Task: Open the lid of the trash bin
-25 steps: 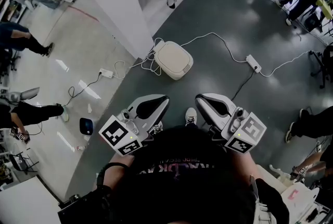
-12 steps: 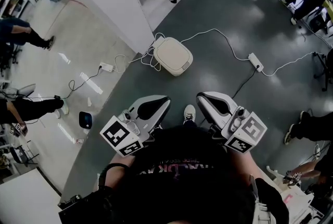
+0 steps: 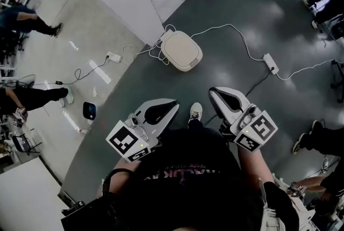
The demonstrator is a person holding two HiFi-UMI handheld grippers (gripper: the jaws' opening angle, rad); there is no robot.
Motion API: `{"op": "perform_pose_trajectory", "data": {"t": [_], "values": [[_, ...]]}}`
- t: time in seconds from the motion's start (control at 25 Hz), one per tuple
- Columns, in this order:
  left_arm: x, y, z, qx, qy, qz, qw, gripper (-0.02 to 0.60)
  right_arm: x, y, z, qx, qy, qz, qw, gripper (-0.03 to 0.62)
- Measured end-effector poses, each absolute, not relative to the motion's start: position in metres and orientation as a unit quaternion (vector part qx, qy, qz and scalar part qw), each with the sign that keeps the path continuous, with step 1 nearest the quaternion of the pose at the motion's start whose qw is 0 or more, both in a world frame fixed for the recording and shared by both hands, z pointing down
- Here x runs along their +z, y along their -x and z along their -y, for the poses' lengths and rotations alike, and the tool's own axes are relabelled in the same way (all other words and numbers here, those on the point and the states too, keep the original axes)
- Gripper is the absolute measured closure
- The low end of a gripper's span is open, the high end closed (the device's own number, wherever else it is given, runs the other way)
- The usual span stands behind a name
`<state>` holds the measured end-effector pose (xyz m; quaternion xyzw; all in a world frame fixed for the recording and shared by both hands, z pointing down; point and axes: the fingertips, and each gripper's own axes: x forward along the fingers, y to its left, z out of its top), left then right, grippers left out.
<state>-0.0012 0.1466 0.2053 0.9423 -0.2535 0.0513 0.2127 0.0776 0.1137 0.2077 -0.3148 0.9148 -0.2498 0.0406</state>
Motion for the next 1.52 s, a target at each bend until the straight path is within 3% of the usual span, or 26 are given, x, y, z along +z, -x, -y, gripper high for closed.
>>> {"op": "perform_pose_trajectory", "data": {"t": [0.48, 1.52], "values": [[0.226, -0.041, -0.14, 0.079, -0.935, 0.26, 0.228, 0.58, 0.276, -0.118, -0.065, -0.278, 0.32, -0.906, 0.005, 0.586], [0.294, -0.045, -0.129, 0.145, -0.946, 0.144, 0.251, 0.58, 0.464, -0.113, -0.008, -0.376, 0.406, -0.831, -0.055, 0.586]]}}
